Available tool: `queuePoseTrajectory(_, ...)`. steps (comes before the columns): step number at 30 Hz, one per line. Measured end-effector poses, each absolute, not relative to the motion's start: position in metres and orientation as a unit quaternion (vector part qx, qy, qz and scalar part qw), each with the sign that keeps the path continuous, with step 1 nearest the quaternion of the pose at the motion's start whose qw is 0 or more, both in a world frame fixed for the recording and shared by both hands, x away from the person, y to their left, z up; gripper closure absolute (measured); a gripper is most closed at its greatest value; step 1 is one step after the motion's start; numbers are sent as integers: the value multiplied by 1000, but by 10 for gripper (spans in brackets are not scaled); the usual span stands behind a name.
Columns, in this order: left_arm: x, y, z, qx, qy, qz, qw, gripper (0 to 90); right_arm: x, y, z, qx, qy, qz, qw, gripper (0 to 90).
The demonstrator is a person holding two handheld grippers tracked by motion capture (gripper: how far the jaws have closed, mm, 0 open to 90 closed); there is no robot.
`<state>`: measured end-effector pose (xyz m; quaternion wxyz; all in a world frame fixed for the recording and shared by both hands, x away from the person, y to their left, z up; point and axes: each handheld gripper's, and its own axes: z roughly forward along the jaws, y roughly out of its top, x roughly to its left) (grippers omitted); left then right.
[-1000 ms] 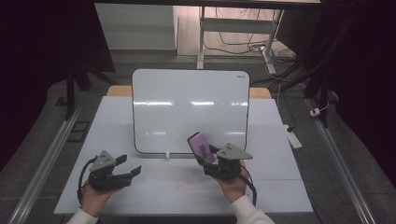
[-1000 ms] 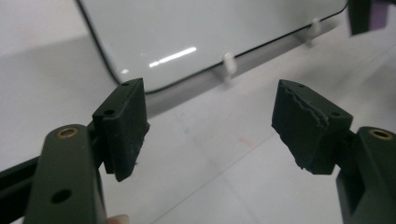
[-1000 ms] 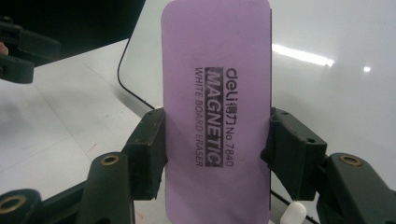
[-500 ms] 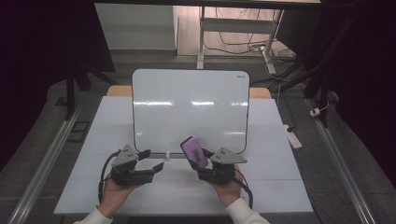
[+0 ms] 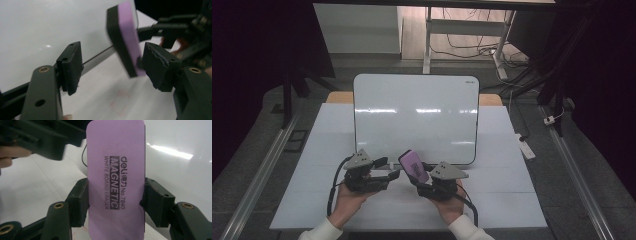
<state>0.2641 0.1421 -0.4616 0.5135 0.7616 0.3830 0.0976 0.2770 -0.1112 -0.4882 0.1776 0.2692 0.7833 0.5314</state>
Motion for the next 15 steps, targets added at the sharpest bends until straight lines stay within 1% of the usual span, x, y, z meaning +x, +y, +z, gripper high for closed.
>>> queuePoseTrajectory(5, 270, 133, -461, 763, 379, 85, 517, 374, 273, -104, -489, 261, 782, 535, 184, 412)
queuePoseTrajectory(9, 271, 131, -462, 762, 378, 80, 520, 453, 269, -102, -488, 259, 780, 537, 192, 412)
queuePoseTrajectory(13, 273, 131, -462, 758, 378, 61, 528, 536, 267, -100, -488, 251, 777, 542, 197, 411)
queuePoseTrajectory(15, 273, 132, -462, 756, 378, 57, 531, 556, 267, -98, -488, 252, 777, 541, 201, 410)
